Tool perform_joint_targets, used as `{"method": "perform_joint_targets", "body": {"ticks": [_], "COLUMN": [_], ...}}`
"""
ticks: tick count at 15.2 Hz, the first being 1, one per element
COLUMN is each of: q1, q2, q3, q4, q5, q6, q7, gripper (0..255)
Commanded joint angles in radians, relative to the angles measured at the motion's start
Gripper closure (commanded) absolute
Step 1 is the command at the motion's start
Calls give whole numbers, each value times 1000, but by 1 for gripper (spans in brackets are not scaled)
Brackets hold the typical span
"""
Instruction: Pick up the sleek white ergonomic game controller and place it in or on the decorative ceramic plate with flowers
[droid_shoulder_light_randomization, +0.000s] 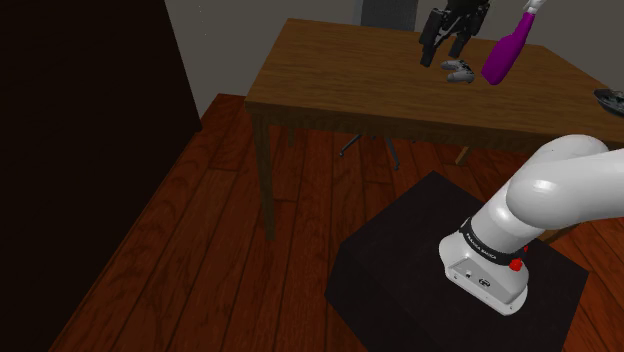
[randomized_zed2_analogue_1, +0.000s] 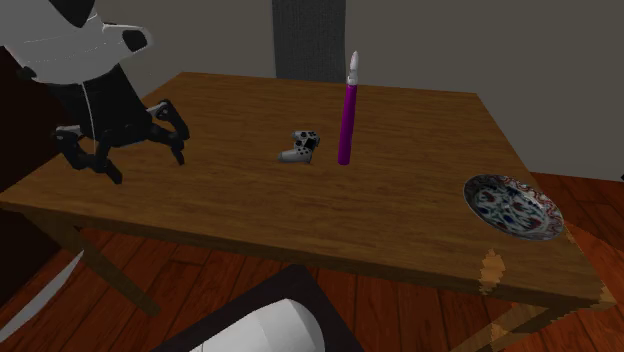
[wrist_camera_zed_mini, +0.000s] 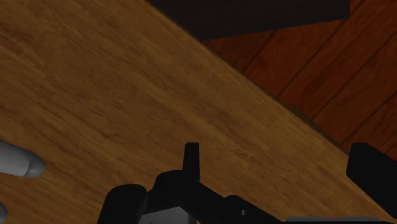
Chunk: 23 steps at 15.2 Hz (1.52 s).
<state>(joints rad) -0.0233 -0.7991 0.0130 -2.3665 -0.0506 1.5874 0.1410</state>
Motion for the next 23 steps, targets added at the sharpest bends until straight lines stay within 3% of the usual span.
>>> {"method": "perform_joint_targets", "body": {"ticks": [1, 13, 23], "q1": [0, -170, -288], "q2": [0, 290, 530], "q3": [0, -154, -287], "q4": [0, 126, 280], "q5": [0, -104, -140], "q6": [0, 110, 158], "q7": [0, 60, 103], "gripper": [0, 0, 0]}}
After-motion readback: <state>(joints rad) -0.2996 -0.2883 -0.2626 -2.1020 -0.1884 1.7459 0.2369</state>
